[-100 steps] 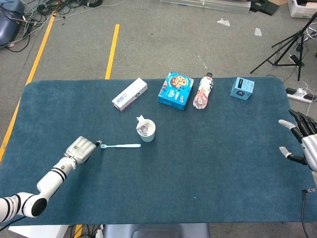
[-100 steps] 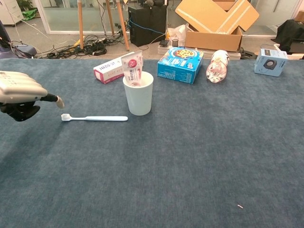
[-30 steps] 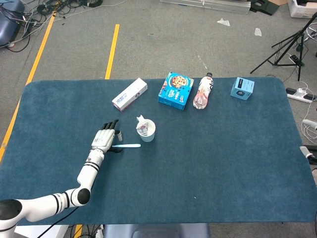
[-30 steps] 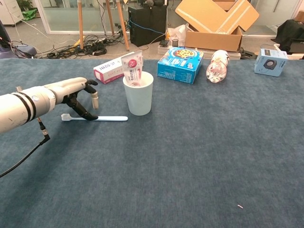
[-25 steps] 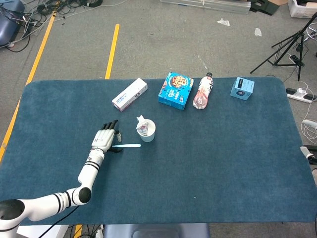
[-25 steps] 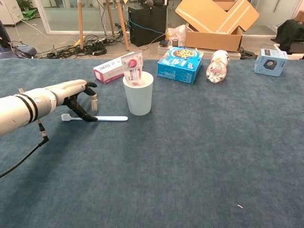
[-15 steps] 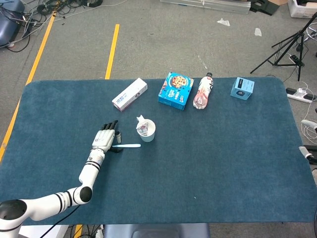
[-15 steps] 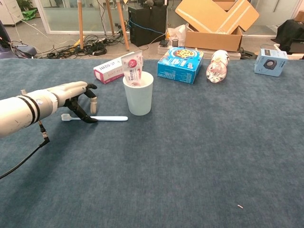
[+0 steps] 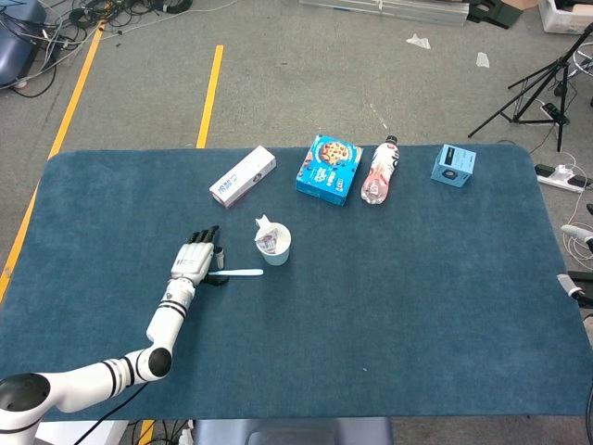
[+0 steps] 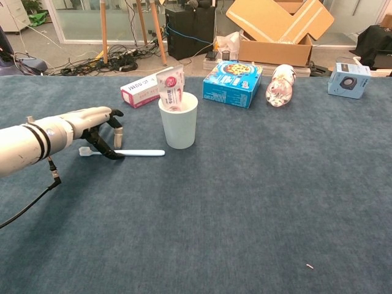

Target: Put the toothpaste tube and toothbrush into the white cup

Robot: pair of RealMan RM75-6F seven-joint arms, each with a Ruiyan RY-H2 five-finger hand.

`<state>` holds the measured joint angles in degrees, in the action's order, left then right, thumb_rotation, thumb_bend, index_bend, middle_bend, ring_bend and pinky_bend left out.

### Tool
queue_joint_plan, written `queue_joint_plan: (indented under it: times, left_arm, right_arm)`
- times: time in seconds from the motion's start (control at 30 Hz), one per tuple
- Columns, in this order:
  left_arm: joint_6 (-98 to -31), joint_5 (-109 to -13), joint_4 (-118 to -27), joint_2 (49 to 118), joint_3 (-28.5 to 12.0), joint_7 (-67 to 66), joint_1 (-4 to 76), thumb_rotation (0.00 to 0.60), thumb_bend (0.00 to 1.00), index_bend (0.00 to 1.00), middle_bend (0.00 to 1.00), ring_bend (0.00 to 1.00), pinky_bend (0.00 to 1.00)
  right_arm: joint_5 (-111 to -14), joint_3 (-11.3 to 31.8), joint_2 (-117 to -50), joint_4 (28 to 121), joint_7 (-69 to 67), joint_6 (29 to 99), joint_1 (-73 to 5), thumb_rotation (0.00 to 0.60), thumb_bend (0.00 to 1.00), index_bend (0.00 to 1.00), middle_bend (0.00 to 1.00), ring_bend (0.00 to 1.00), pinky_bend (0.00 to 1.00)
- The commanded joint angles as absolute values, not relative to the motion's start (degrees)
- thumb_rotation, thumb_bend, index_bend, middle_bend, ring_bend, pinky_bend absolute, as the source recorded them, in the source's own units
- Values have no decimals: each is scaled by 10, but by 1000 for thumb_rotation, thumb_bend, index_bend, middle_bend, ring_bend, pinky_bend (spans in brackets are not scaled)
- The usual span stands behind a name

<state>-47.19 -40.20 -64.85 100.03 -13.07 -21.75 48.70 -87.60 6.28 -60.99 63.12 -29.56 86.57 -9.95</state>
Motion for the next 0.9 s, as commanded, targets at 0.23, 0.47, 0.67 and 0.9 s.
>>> queue_joint_plan:
  times: [0.23, 0.47, 0.67, 0.9]
  left_arm:
    - [-466, -391, -646, 1000, -128, -233, 488, 600, 335, 568, 3, 0, 0]
    - [-468, -387, -652, 994, -127, -238, 485, 600, 367, 568, 3, 0, 0]
    - [-479, -389, -679, 973, -122, -242, 473, 600, 371, 569, 4, 0, 0]
    - [-493, -397, -734, 927, -110, -233, 448, 600, 371, 569, 9, 0, 0]
  right_arm:
    - [-875, 63, -612, 627, -299, 865, -99, 600, 197, 260, 0, 0, 127]
    - [-876, 63, -614, 624, -301, 865, -99, 600, 197, 260, 0, 0, 127]
    - [-878, 63, -614, 625, -301, 867, -100, 600, 197, 260, 0, 0, 127]
    - [-880, 62, -615, 625, -300, 865, -101, 600, 197, 260, 0, 0, 127]
